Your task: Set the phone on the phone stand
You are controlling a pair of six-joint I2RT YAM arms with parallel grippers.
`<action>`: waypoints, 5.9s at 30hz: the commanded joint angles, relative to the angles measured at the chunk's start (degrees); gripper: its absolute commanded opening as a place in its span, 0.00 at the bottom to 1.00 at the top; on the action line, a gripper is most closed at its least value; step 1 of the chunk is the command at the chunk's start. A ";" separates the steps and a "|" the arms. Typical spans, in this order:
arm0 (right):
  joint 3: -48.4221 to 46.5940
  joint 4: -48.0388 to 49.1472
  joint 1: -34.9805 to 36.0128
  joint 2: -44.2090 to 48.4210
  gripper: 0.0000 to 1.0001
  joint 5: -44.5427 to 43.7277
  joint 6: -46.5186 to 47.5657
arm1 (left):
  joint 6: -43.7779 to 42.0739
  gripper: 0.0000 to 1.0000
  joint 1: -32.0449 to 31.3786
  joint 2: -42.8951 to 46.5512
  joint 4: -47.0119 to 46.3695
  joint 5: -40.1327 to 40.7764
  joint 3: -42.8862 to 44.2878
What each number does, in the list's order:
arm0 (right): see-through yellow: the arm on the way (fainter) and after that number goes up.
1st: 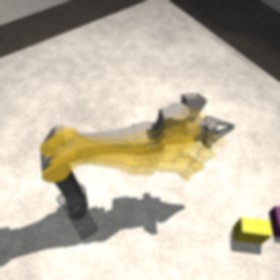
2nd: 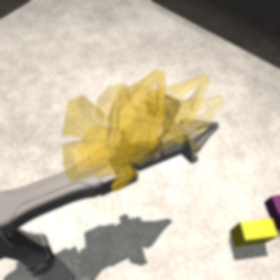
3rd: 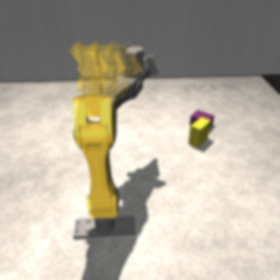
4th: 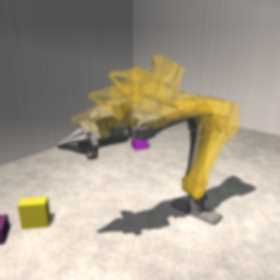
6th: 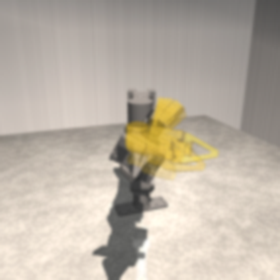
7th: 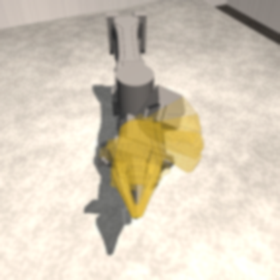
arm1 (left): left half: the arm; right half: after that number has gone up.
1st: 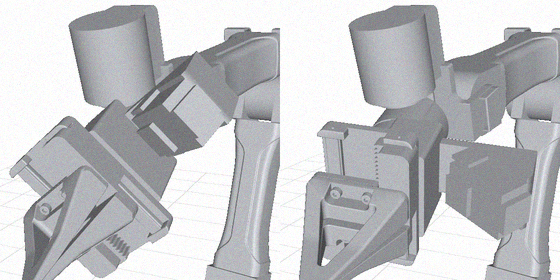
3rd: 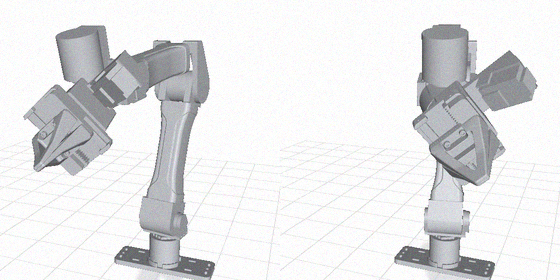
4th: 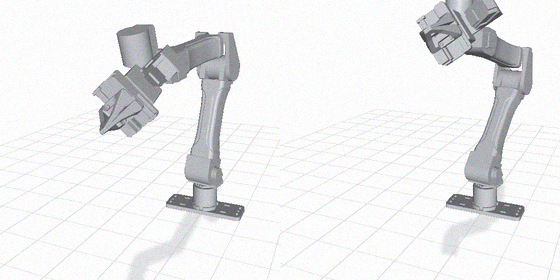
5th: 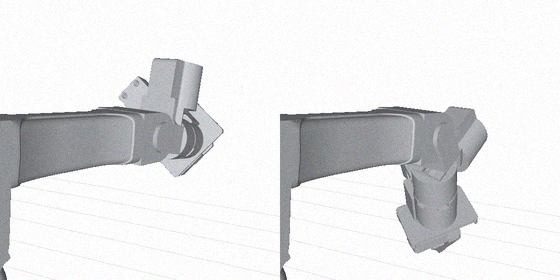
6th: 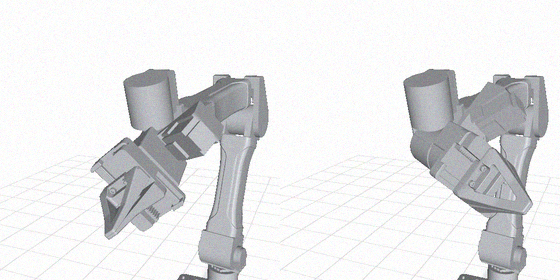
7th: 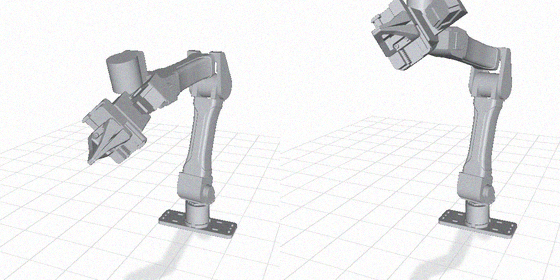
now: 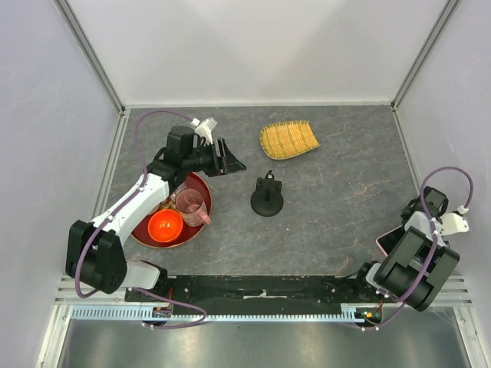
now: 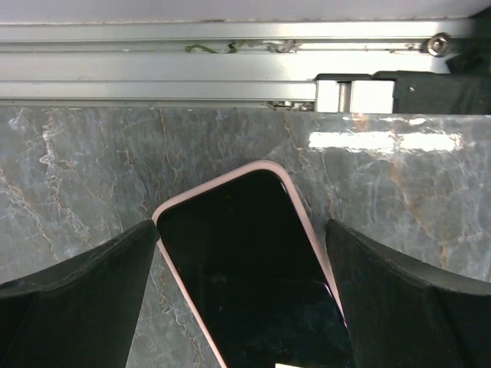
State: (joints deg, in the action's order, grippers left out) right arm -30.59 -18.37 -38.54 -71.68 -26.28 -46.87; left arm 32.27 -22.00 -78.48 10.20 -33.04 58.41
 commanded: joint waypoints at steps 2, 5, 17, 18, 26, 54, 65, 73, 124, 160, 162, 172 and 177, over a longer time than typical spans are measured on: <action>2.55 6.95 -1.27 -3.10 0.98 4.13 8.01 | 4.11 0.65 1.69 1.84 -5.89 -5.72 -1.37; 2.55 7.47 -0.48 -4.96 0.98 7.29 10.39 | 4.90 0.65 2.05 1.84 -6.68 -6.69 -1.72; -1.22 1.76 15.25 -9.96 0.98 12.30 4.86 | 5.35 0.66 2.84 1.57 -8.26 -7.31 -2.51; -1.75 2.02 17.08 -10.67 0.98 12.48 5.99 | 5.35 0.66 2.75 1.40 -8.18 -7.39 -2.51; -14.32 0.52 37.13 -26.49 0.93 18.18 12.86 | 5.61 0.65 3.10 0.87 -8.88 -7.66 -2.95; 3.87 1.06 -5.66 2.60 0.98 26.11 4.95 | 5.87 0.68 2.84 0.08 -10.02 -9.94 -3.57; 14.06 -10.89 11.45 22.60 0.98 32.61 -10.57 | 6.31 0.68 2.84 0.08 -11.43 -10.12 -3.66; 8.82 -7.71 28.23 14.95 0.98 36.25 -6.41 | 6.23 0.68 2.84 -0.10 -11.51 -10.12 -3.66; -18.98 -10.21 47.06 -19.49 0.00 7.47 -5.14 | -2.73 0.68 2.75 5.96 -5.71 -3.36 -0.84; -32.52 10.19 96.37 12.18 0.00 -13.97 -4.10 | -16.80 0.74 -22.03 21.00 -20.92 12.29 -10.34; -32.69 10.37 97.25 11.65 0.00 -14.15 -5.51 | -16.89 0.70 -22.03 20.82 -20.66 13.08 -10.60; -34.10 11.34 98.22 8.84 0.00 -10.19 -3.05 | -17.33 0.24 -22.04 18.36 -17.59 9.14 -8.50; -38.39 9.24 97.17 8.75 0.66 0.14 11.23 | -18.12 0.02 -21.95 16.51 -14.42 6.67 -6.03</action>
State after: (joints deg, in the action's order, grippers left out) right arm -61.67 -13.58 58.89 -62.98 -36.25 -47.13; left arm 16.95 -42.85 -61.34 -5.17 -21.08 48.60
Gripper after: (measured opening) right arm 0.799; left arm 0.117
